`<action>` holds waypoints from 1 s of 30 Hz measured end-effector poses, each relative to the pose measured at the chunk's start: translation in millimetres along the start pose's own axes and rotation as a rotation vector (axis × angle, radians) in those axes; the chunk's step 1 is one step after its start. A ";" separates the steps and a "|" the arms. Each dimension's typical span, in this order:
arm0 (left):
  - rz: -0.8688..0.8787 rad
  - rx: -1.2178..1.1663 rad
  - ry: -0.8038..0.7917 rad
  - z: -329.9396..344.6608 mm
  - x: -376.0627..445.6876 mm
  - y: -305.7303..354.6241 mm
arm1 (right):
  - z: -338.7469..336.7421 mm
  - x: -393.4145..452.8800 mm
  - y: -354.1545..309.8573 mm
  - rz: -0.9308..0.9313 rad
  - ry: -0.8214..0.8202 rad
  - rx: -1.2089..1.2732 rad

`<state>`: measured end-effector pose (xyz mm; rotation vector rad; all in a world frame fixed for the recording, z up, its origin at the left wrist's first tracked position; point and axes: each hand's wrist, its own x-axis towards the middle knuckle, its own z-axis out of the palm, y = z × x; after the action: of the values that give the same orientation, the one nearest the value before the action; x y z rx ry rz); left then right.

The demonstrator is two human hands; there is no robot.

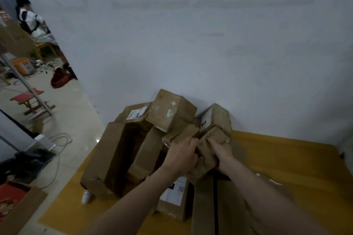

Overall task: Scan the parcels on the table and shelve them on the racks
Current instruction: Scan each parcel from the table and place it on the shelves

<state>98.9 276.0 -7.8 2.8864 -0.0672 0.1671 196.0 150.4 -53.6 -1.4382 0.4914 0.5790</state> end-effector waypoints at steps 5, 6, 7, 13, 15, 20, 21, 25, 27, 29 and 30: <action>0.387 0.052 0.009 15.6 -5.4 31.6 | -36.7 -22.3 -12.6 -0.027 -0.003 -0.207; 0.420 0.030 -0.016 15.1 -6.4 37.0 | -44.7 -26.3 -11.0 -0.004 -0.005 -0.213; 0.446 -0.005 -0.029 13.4 -7.7 39.8 | -52.6 -29.8 -7.6 0.016 -0.011 -0.208; 0.307 -0.269 0.074 15.9 -10.4 19.0 | -99.7 -71.9 22.5 -0.037 -0.086 -0.008; 0.219 -0.332 -0.004 21.1 -8.1 16.6 | -113.8 -92.6 33.7 -0.111 -0.068 0.053; 0.266 -0.392 -0.212 42.5 -11.5 62.5 | -152.3 -140.1 67.0 -0.244 0.117 0.157; 0.268 -0.418 -0.282 48.1 -14.2 76.0 | -163.0 -148.2 74.8 -0.250 0.156 0.184; 0.269 -0.728 -0.563 63.9 -32.2 131.3 | -204.9 -183.9 101.2 -0.253 0.288 0.285; 0.268 -0.869 -0.693 64.4 -43.9 157.5 | -224.5 -199.6 111.1 -0.256 0.337 0.308; 0.252 -0.960 -0.791 64.1 -54.3 179.8 | -245.5 -209.6 121.5 -0.271 0.366 0.310; 0.235 -0.993 -0.827 62.2 -59.4 190.1 | -254.7 -213.1 125.7 -0.278 0.369 0.308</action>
<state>35.3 78.3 -28.3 1.7740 -0.4770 -0.7902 -40.4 -113.9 -35.2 -1.2884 0.6273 0.0090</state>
